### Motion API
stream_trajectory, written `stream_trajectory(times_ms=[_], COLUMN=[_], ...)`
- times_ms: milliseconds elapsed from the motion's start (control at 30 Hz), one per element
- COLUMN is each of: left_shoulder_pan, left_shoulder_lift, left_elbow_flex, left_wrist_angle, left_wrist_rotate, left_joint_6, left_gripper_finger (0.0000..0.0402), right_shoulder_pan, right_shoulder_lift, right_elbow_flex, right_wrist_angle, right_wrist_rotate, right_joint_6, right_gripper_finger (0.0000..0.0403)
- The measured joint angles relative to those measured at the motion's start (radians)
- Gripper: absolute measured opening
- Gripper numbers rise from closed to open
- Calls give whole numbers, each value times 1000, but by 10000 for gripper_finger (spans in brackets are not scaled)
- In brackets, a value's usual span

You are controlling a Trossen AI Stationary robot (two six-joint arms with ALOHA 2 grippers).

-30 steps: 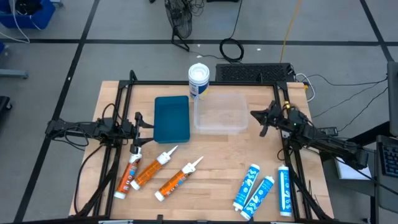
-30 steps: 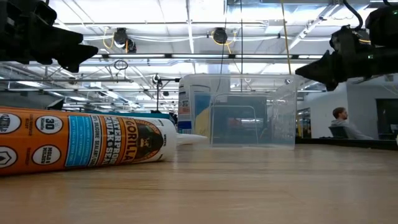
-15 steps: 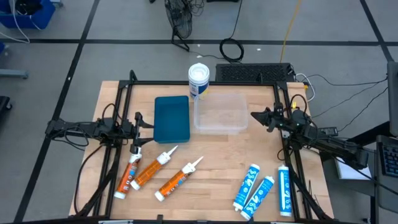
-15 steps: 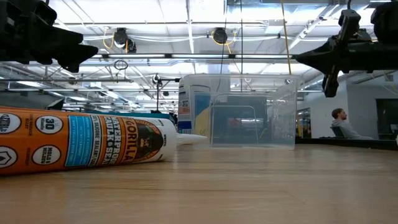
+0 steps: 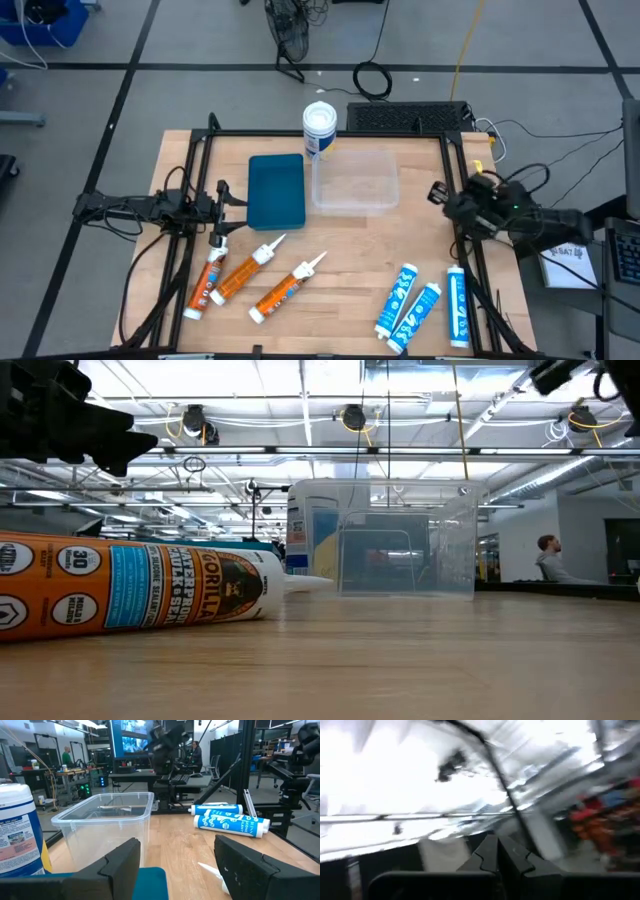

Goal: Pick & place silicon tubes, Sealant and Lysol wipes
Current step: Put the blue caulk tube into the blue bin

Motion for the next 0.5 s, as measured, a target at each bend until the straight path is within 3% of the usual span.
stream_trajectory(times_ms=[167,300,400,500], left_shoulder_pan=[0,0,0,0], left_shoulder_lift=[0,0,0,0], left_elbow_flex=[0,0,0,0], left_wrist_angle=[0,0,0,0], left_wrist_rotate=[0,0,0,0], left_joint_6=[0,0,0,0], left_gripper_finger=[253,253,253,253], right_shoulder_pan=[219,384,486,570], right_shoulder_lift=[190,479,707,904], right_elbow_flex=[66,172,337,564], right_wrist_angle=[-140,-194,-279,-582], right_wrist_rotate=[118,207,207,209], right_joint_6=[-232,-295,-281,-218], right_gripper_finger=[0,0,0,0])
